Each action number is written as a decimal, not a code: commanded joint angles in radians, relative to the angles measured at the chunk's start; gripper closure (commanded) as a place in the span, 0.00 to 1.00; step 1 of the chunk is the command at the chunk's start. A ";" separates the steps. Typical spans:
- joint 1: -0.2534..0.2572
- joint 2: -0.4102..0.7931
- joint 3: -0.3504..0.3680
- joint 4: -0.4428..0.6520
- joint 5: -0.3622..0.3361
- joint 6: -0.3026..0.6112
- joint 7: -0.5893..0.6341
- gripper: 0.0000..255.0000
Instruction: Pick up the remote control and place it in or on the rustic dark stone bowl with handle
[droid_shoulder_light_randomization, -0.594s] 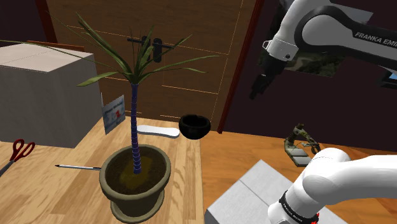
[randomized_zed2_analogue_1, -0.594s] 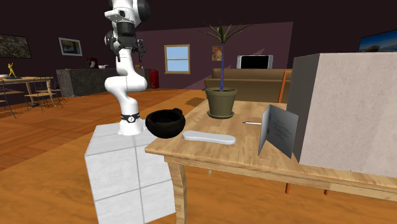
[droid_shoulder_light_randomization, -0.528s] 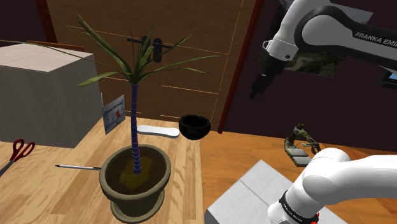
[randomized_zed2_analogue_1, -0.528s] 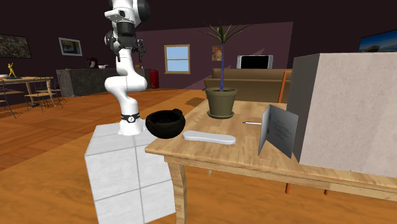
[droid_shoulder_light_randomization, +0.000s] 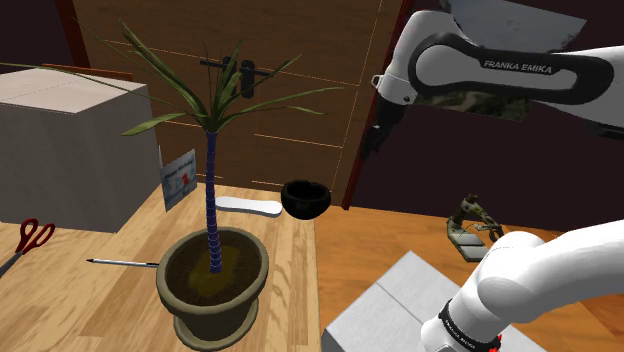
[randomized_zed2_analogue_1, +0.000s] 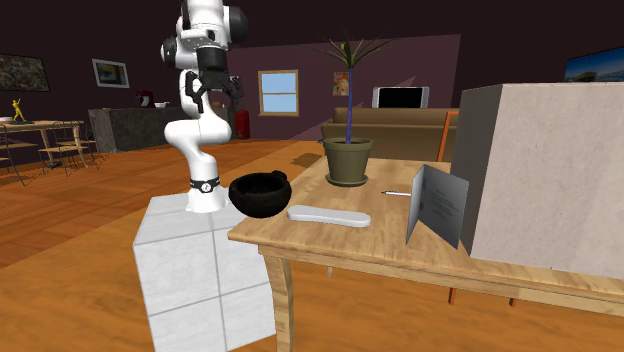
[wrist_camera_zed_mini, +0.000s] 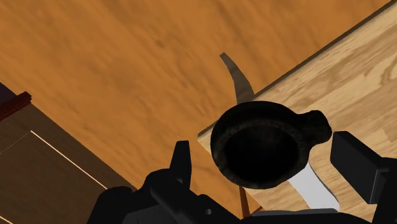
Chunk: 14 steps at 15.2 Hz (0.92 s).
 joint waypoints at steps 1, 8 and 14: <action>0.014 0.074 0.017 0.022 0.001 0.045 -0.011 0.00; 0.049 0.323 0.059 0.132 -0.016 0.160 -0.062 0.00; 0.079 0.540 0.098 0.263 -0.051 0.221 -0.093 0.00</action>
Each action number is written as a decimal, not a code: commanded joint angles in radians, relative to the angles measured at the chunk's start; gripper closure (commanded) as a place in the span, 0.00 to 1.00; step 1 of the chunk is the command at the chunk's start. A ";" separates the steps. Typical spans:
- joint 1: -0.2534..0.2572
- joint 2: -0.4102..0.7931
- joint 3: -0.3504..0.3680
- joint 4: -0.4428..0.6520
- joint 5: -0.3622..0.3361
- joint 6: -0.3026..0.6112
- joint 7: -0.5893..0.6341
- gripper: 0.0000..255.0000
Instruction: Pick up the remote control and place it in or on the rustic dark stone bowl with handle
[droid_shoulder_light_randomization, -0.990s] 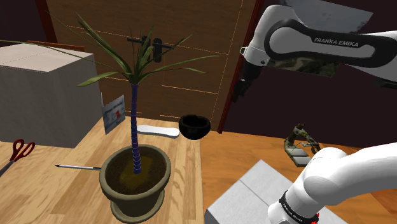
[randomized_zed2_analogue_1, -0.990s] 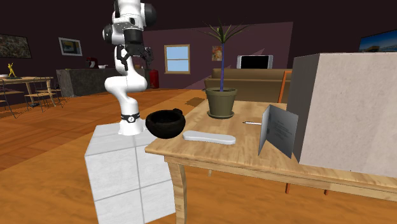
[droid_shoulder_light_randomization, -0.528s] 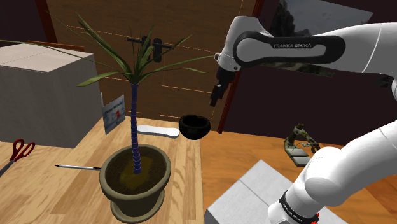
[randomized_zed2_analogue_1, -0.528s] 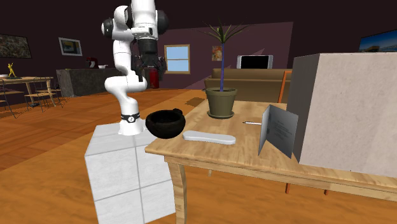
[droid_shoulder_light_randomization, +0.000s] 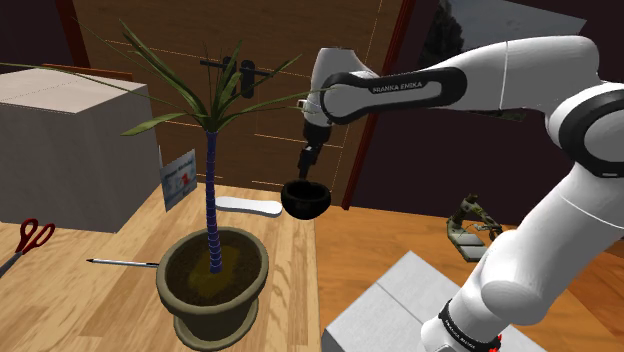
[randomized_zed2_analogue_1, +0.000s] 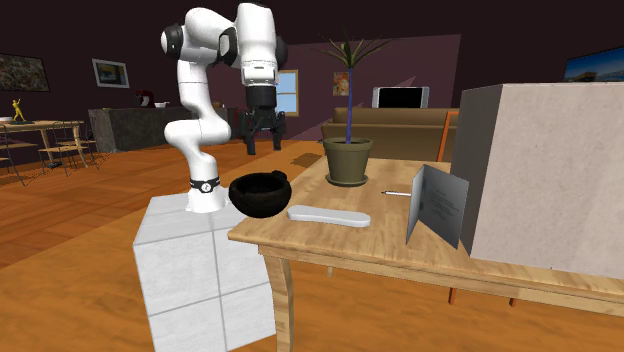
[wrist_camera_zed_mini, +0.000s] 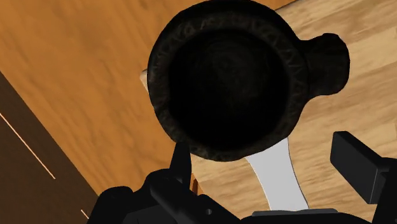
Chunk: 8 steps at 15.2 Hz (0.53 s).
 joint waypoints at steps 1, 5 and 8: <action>0.010 0.077 0.011 0.051 -0.015 0.018 -0.012 0.00; 0.036 0.224 0.034 0.161 -0.051 0.035 -0.027 0.00; 0.060 0.335 0.048 0.254 -0.082 0.039 -0.038 0.00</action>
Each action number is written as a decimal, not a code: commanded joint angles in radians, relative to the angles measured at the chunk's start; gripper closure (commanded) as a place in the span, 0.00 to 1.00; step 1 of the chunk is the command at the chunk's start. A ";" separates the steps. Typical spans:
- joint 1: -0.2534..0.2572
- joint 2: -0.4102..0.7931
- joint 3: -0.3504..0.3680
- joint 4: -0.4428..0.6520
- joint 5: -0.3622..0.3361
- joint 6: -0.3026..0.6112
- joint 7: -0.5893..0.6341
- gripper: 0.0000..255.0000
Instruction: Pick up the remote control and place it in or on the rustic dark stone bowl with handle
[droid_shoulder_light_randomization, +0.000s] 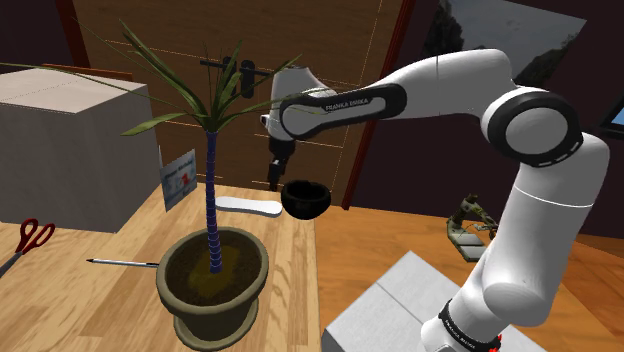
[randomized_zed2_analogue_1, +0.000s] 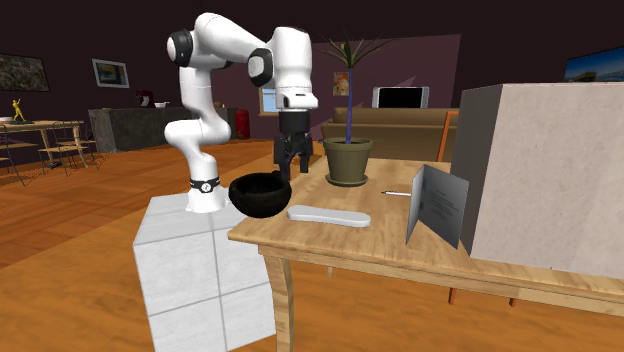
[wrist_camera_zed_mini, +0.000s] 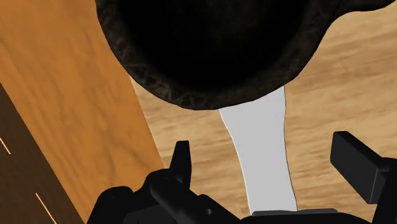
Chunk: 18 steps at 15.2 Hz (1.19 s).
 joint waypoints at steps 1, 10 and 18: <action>0.019 0.079 0.009 0.064 -0.022 0.005 -0.005 0.00; 0.079 0.303 0.021 0.250 -0.083 0.014 -0.029 0.00; 0.080 0.328 0.017 0.225 -0.091 0.063 -0.024 0.00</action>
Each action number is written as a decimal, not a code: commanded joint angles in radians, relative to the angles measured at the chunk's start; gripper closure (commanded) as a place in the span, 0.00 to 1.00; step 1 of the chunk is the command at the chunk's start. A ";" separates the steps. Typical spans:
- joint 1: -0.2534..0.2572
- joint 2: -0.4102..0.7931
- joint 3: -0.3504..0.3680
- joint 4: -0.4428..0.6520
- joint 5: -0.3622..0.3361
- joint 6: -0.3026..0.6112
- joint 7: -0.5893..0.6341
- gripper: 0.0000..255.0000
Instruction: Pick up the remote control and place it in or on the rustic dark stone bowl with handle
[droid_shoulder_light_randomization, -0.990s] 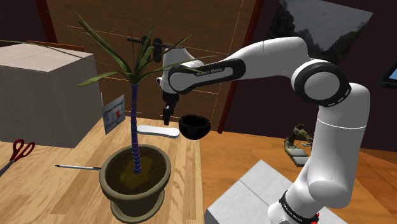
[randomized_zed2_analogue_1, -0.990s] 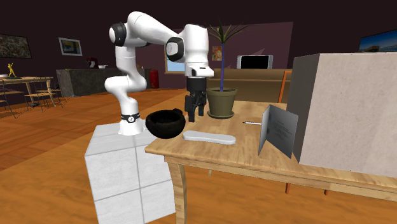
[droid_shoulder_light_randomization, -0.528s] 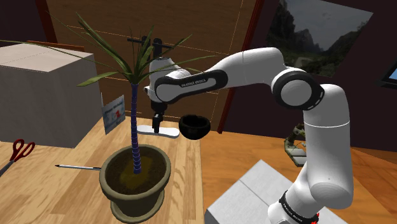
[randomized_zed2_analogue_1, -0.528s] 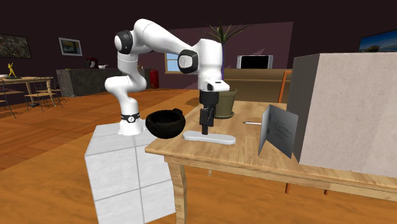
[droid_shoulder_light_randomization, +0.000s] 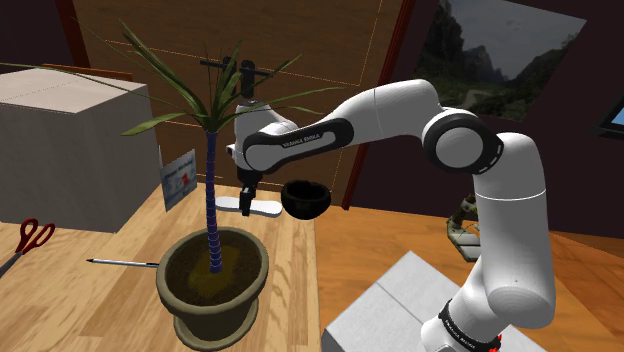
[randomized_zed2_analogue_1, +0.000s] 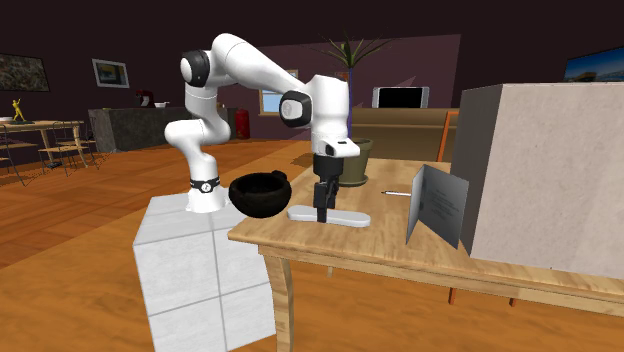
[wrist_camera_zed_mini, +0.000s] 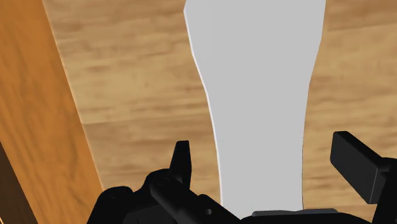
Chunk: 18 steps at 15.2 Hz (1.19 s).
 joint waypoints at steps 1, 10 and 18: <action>0.000 0.001 0.000 0.000 0.000 0.001 0.000 0.00; 0.000 0.001 0.000 0.000 0.000 0.001 0.000 1.00; -0.001 -0.021 0.004 0.021 0.006 -0.041 -0.005 1.00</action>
